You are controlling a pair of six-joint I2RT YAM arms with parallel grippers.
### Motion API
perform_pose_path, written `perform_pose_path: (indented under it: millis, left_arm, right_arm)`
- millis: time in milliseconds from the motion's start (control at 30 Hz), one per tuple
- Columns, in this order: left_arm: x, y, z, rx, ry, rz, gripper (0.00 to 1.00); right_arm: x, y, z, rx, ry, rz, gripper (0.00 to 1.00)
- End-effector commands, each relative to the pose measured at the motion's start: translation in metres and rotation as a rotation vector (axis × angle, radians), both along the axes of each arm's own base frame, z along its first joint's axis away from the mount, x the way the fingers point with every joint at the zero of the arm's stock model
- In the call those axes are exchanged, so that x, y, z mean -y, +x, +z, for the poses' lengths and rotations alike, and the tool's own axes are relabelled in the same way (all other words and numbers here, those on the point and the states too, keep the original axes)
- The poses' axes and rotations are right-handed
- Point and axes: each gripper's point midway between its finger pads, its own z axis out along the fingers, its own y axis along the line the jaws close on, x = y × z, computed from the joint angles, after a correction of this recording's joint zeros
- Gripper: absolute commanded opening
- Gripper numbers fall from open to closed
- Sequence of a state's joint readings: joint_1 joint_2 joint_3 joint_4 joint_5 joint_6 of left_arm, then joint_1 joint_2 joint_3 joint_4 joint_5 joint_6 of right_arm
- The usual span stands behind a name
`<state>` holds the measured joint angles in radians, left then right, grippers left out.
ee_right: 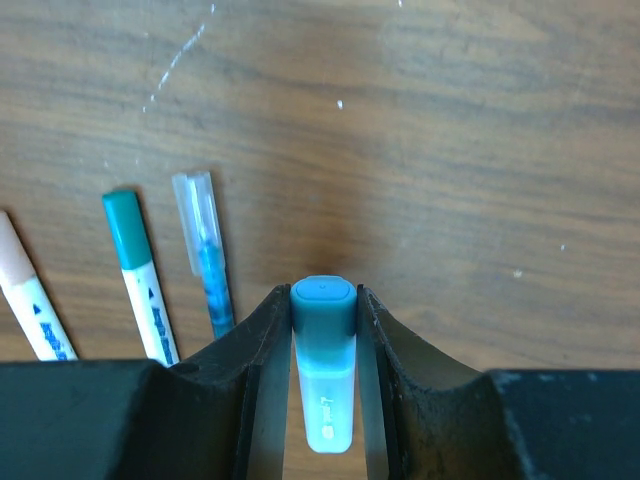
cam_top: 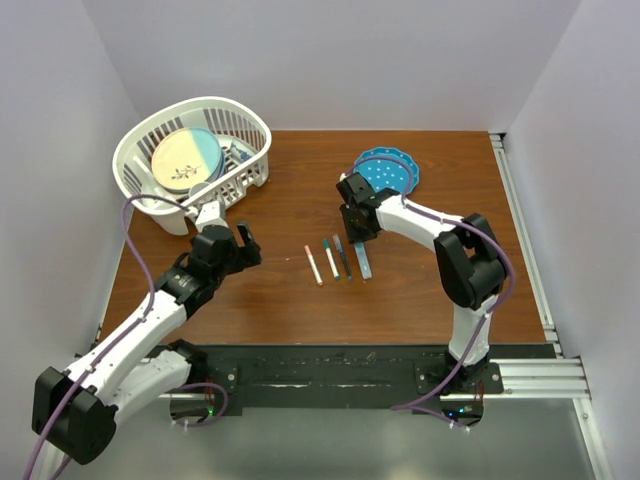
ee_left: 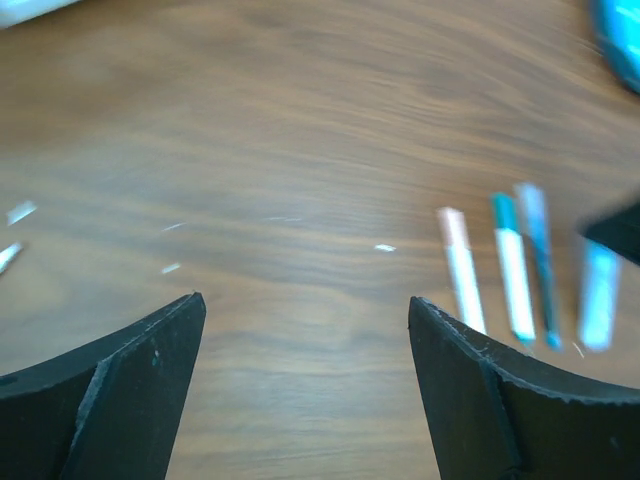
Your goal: Insert the pens into the pen caps
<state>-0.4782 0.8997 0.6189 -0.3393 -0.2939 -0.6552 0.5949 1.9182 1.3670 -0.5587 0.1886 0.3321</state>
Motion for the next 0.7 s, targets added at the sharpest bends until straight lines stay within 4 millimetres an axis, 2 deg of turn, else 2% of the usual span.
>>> perform_pose_path:
  millis: [0,200,333,467,633,667]
  left_arm:
    - [-0.060,-0.002,-0.001,-0.010,0.042,0.361,0.84]
    - [-0.107,-0.005,-0.018,-0.070,0.027,0.598,0.82]
    - [-0.148,-0.013,-0.030,-0.117,0.032,0.795,0.82]
    - [-0.169,-0.019,-0.042,-0.156,-0.031,0.904,0.82]
    - [-0.196,-0.031,-0.053,-0.189,-0.046,1.036,0.78]
    - [-0.209,-0.036,-0.059,-0.207,-0.036,1.086,0.76]
  right_arm:
    - [-0.017,0.019,0.009,0.031,0.054,0.012,0.18]
    - [-0.022,0.027,0.012,0.046,0.093,0.020,0.30]
    - [-0.025,0.032,0.018,0.060,0.106,0.031,0.36]
    - [-0.024,0.036,0.020,0.058,0.111,0.037,0.43]
    - [-0.026,0.036,0.034,0.081,0.139,0.046,0.48]
    - [-0.026,0.035,0.049,0.111,0.162,0.049,0.48]
